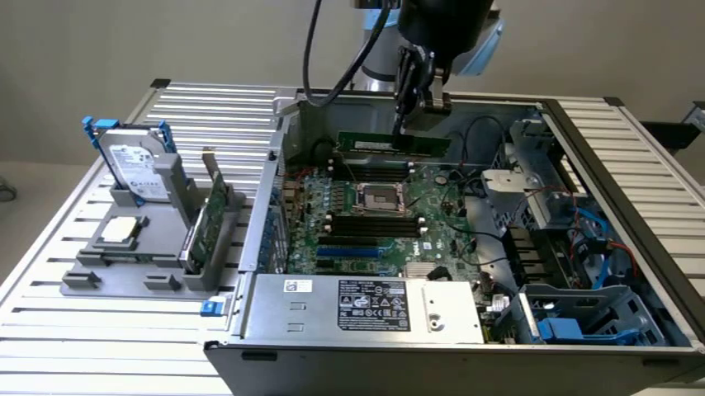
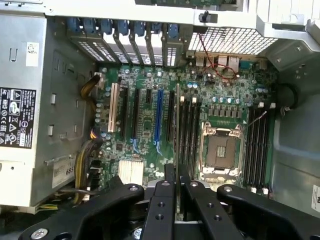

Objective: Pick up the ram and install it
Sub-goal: 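Pick up the ram and move it above insertion slot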

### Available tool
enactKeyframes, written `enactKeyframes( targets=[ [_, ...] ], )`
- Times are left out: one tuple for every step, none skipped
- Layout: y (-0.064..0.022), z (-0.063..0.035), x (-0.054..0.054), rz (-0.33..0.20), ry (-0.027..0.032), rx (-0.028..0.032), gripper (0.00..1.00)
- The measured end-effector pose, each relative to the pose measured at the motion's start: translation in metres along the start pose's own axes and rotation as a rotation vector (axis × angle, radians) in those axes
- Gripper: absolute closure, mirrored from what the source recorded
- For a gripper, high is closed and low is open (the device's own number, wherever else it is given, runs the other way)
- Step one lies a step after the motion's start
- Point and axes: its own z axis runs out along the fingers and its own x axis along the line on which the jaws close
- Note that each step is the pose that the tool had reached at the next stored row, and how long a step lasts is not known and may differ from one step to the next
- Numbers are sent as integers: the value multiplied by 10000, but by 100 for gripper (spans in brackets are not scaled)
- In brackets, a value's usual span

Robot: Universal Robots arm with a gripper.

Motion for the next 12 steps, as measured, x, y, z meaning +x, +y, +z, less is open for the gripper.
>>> enactKeyframes(
  targets=[
    [-2, 19, -6, -18, 4, 30, 86],
    [-5, 37, -9, -25, 5, 52, 86],
    [-6, 54, -11, -25, 8, 71, 86],
    [-7, 72, -14, -24, 10, 90, 86],
    [-7, 89, -16, -24, 11, 110, 86],
    [-5, 103, -19, -22, 14, 130, 86],
    [-3, 115, -23, -20, 16, 150, 86],
    [2, 131, -27, -19, 17, 170, 86],
    [8, 147, -31, -18, 17, 186, 86],
    [17, 166, -38, -18, 18, 199, 86],
    [27, 186, -44, -18, 19, 211, 86],
    [39, 206, -49, -17, 17, 221, 86]
  ],
)
